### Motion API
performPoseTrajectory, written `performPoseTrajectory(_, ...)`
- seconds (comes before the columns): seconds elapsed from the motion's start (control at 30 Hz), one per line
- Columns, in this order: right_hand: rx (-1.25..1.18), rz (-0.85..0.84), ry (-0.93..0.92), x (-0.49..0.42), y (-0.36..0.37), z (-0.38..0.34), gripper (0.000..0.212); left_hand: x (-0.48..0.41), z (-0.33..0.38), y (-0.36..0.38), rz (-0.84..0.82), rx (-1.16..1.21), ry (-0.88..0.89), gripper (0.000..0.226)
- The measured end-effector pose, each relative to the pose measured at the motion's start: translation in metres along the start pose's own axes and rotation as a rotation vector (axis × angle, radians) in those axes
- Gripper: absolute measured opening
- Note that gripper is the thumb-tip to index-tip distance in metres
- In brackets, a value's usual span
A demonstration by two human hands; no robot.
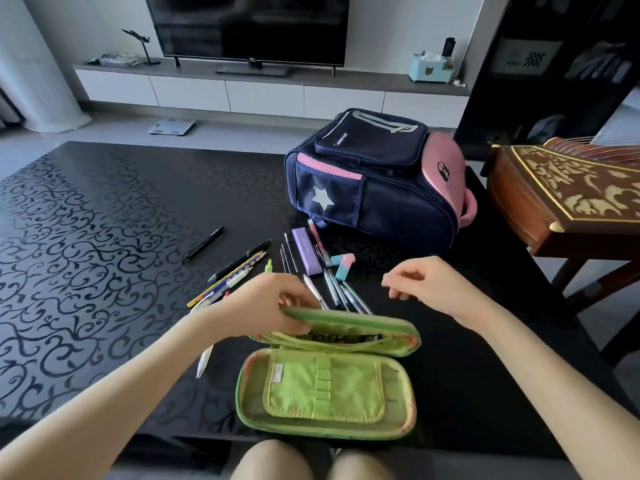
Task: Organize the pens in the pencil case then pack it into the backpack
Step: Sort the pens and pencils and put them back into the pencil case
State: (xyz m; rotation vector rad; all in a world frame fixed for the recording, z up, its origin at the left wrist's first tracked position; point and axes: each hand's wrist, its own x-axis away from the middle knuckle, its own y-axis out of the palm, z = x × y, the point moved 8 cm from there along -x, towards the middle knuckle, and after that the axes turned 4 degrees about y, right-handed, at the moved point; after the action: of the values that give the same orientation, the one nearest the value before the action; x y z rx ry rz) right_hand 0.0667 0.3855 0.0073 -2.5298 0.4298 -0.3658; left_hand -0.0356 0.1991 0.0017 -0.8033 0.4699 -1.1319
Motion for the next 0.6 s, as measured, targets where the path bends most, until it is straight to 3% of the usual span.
performPoseTrajectory(0.1,0.203,0.058,0.09,-0.002,-0.005,0.039,0.012,0.021,0.014,0.011,-0.062,-0.049,0.069,0.036)
performPoseTrajectory(0.27,0.595,-0.105,0.236,-0.004,0.038,0.071,0.066,0.034,0.02,0.027,-0.184,-0.137,0.086,0.044)
performPoseTrajectory(0.4,0.712,-0.019,0.221,-0.023,0.061,0.055,0.095,0.031,0.023,0.035,-0.283,-0.2,0.099,0.046)
performPoseTrajectory(0.5,0.843,0.021,0.156,-0.039,0.08,0.04,0.097,0.027,0.021,0.038,-0.329,-0.211,0.101,0.046)
performPoseTrajectory(0.6,0.866,0.004,0.141,-0.055,0.09,0.033,0.084,0.018,0.01,0.038,-0.362,-0.207,0.091,0.047)
